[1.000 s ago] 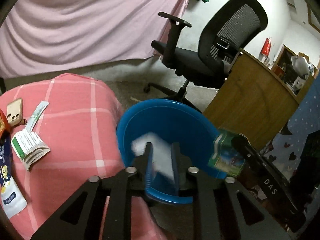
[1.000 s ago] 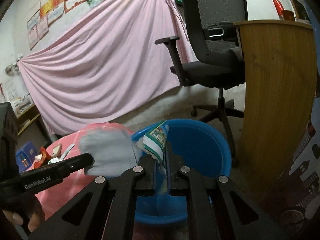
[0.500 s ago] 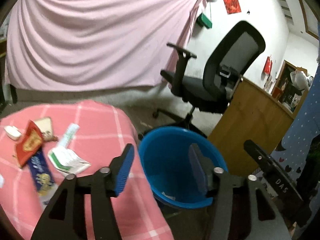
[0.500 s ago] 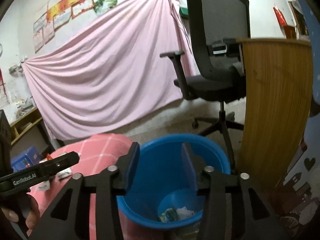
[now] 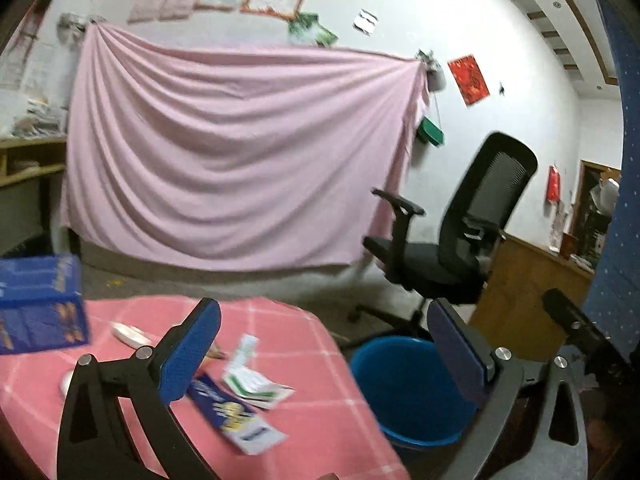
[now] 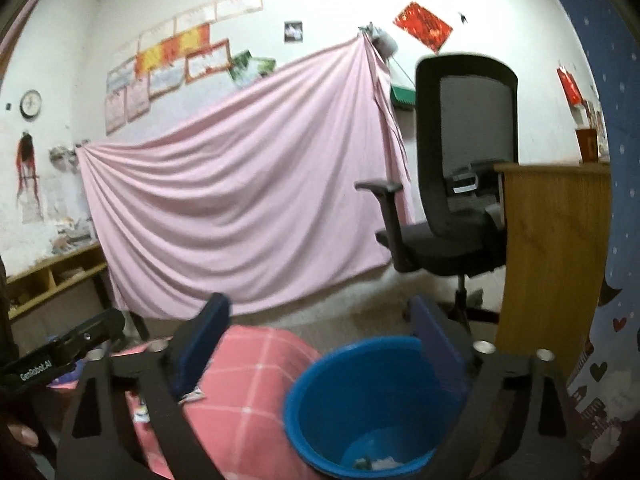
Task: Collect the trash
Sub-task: 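Move both tools back over the table toward the remaining items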
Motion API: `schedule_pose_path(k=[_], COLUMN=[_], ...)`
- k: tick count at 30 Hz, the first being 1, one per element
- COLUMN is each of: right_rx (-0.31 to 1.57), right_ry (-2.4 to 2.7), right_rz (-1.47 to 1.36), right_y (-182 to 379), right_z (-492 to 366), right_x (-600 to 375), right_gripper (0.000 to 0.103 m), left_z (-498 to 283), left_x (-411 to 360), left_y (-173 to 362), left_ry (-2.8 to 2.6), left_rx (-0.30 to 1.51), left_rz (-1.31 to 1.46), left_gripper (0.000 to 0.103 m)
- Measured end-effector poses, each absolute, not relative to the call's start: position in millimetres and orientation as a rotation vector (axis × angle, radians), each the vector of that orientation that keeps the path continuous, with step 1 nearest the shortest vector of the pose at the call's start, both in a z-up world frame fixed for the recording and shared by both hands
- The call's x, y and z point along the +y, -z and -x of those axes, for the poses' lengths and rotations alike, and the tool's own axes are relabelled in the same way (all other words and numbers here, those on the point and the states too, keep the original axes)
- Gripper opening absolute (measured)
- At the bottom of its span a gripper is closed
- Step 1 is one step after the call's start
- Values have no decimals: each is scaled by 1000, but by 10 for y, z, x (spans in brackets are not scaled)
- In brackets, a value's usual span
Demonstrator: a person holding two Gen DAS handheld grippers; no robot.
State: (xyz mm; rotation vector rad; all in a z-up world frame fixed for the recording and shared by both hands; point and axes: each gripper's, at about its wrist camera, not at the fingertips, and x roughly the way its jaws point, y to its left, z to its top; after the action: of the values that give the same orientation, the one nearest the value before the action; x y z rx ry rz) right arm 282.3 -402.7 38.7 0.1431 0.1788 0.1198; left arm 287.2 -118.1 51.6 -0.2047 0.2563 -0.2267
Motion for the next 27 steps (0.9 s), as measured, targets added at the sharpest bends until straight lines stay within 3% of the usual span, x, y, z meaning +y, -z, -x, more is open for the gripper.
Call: schedule_pose_path(k=[12,27], right_rx=[7,66], right_ry=[-224,-318], right_rz=[-66,-31], right_y=[-466,-146], right_z=[-2489,-2544], right_x=[-3275,-2493], right_gripper=[103,103], left_z=[-2373,-2144], left_x=[-461,220], left_y=[-475,-63], left_ry=[95,-48], left_rx=[161,181], left_rz=[144,80], left_gripper=[101,101])
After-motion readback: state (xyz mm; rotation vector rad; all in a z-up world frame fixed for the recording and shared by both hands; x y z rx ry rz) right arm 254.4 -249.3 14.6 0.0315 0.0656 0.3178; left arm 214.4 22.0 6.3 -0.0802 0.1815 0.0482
